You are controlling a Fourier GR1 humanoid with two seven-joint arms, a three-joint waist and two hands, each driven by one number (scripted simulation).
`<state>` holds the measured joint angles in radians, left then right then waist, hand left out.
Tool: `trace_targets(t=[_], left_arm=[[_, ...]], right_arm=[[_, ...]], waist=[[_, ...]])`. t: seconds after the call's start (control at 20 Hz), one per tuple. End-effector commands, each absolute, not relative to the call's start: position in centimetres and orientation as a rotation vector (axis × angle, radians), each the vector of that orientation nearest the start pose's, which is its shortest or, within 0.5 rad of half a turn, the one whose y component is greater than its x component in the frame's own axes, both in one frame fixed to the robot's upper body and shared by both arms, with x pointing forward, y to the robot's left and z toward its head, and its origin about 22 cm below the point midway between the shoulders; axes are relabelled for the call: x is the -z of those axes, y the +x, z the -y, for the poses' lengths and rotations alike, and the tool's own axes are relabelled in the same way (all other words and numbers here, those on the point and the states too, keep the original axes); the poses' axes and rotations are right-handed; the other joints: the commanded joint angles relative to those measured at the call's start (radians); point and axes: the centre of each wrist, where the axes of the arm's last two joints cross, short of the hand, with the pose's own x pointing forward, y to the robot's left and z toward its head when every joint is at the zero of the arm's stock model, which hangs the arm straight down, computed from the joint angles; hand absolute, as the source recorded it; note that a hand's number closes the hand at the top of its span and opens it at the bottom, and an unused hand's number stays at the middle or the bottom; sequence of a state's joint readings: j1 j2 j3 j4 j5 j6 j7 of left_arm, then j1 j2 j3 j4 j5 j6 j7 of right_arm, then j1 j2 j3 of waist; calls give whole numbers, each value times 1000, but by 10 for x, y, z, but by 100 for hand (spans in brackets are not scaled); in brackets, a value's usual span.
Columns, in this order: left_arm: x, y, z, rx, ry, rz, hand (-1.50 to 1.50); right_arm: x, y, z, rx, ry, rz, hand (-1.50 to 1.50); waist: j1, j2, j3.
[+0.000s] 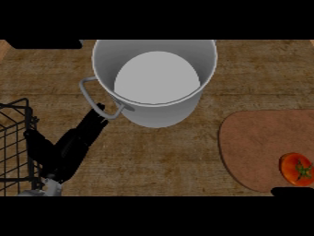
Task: Pick the tomato from the cutting board and place it in the pot
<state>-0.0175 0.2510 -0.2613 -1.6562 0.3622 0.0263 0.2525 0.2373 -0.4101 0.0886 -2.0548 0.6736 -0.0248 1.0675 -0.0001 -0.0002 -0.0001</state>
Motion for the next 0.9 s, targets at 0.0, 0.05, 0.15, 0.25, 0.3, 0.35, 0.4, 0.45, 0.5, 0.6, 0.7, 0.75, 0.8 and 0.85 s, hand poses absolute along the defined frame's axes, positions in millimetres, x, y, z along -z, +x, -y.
trace_targets(t=[0.0, 0.05, 0.15, 0.25, 0.3, 0.35, 0.4, 0.45, 0.5, 0.6, 0.7, 0.75, 0.8, 0.85], left_arm=[[-16, 241, -221, 135, -268, 1324, 0], [-39, 250, -213, 147, -290, 1310, 0], [-32, 255, -244, 131, -268, 1322, 0], [-29, 246, -211, 144, -272, 1318, 0], [-17, 228, -209, 131, -276, 1330, 0], [-24, 236, -227, 128, -262, 1311, 0], [-26, 249, -232, 133, -259, 1319, 0], [-17, 232, -229, 156, -285, 1330, 0], [-28, 240, -221, 142, -259, 1314, 0], [-28, 234, -227, 157, -258, 1316, 0], [-25, 242, -211, 146, -260, 1317, 0], [-14, 243, -206, 138, -268, 1335, 0], [-24, 215, -216, 150, -289, 1293, 0], [-24, 258, -195, 157, -264, 1325, 0]], right_arm=[[-92, 194, 294, -276, -1002, 648, -150], [-85, 197, 286, -268, -1030, 654, -150], [-78, 181, 295, -244, -1006, 644, -150], [-75, 203, 286, -242, -1012, 648, -150], [-59, 191, 293, -264, -1005, 648, -150], [-62, 187, 293, -270, -1004, 631, -150], [-59, 175, 315, -265, -1002, 646, -150], [-68, 180, 297, -257, -991, 643, -150], [-67, 179, 313, -266, -992, 645, -150], [-69, 178, 293, -275, -979, 673, 150], [-47, 178, 299, -335, -920, 768, 150], [-52, 206, 297, -337, -947, 789, 150], [-45, 189, 296, -310, -937, 810, 150], [-40, 201, 301, -319, -958, 809, 150]], waist=[[0, 1, 0], [0, 0, 0], [-4, 0, 0], [1, 0, 0], [1, 0, 0], [-1, 0, 0], [-5, 0, 0], [-2, -1, 0], [-2, -1, 0], [-2, -1, 0], [-3, 0, 0], [1, 1, 0], [3, -1, 0], [-3, 1, 0]])
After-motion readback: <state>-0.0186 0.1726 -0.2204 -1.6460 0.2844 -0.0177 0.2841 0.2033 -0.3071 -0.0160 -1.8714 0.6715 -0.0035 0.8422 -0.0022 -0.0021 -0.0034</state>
